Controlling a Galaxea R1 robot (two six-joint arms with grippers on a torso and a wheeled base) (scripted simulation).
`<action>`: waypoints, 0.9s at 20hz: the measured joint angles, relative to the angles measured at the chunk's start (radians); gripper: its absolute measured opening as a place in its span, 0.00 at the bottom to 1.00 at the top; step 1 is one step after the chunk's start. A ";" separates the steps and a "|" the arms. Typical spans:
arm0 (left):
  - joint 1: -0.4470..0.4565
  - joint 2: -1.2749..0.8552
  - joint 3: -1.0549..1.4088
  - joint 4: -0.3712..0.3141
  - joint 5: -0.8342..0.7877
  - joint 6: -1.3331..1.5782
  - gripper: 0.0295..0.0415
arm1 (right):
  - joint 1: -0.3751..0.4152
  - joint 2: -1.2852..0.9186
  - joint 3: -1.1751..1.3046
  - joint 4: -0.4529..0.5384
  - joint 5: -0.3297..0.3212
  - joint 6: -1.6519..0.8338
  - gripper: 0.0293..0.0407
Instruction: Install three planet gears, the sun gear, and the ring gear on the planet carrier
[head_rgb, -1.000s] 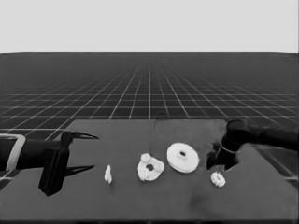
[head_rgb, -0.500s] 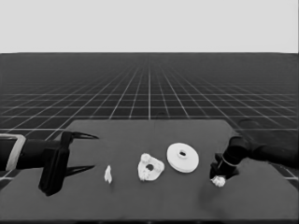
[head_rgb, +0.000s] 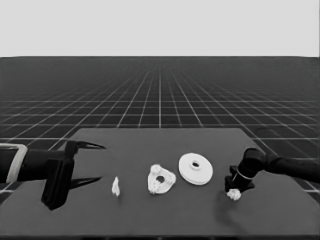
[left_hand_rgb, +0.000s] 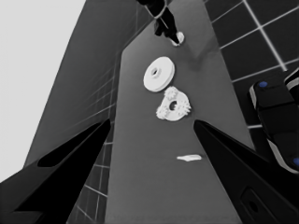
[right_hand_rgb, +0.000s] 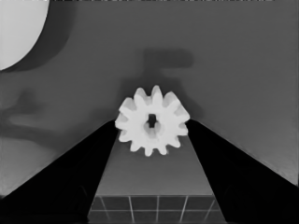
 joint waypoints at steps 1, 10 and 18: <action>0.000 0.000 0.000 0.000 0.000 0.000 0.75 | 0.000 0.000 0.000 0.000 0.000 0.000 0.15; 0.000 0.000 0.000 0.000 0.000 0.000 0.75 | 0.198 -0.065 0.121 0.150 -0.132 0.025 0.14; 0.000 0.000 0.000 0.000 0.000 0.000 0.75 | 0.248 0.426 0.101 0.149 -0.251 0.579 0.14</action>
